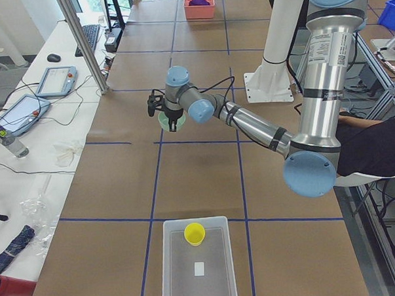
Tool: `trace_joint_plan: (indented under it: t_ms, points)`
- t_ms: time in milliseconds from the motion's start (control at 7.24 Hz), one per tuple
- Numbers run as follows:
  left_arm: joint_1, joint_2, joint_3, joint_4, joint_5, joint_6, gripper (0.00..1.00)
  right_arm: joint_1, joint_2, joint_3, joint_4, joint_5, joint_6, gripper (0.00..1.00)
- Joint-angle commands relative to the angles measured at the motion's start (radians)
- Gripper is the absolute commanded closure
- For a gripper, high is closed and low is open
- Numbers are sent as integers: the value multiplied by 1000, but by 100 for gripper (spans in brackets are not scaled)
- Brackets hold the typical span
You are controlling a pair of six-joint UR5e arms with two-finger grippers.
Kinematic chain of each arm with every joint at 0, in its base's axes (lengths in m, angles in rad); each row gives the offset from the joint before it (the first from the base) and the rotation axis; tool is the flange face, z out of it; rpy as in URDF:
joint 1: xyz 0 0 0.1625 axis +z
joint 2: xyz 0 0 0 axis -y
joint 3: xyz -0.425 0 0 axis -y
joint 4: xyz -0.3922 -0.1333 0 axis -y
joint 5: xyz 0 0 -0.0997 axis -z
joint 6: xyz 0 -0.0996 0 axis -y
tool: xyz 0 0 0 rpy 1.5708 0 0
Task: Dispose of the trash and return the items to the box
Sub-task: 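Carry the green bowl off the table to the clear bin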
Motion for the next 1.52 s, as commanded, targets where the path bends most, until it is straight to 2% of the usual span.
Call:
trace_joint_plan:
  t_ms: [0, 276, 691, 829, 1381]
  points:
    - [-210, 43, 77, 64, -89, 332, 100, 0, 34, -8, 15, 49, 30, 0]
    - [-380, 43, 206, 100, -103, 558, 100, 0, 55, -8, 12, 52, 59, 0]
    - [-574, 45, 407, 130, -102, 590, 100, 0, 71, -11, 10, 61, 76, 0]
    - [-608, 80, 471, 126, -105, 593, 100, 0, 72, -11, 6, 89, 76, 0]
    - [-627, 156, 594, 121, -103, 656, 100, 0, 74, -13, 7, 94, 76, 0]
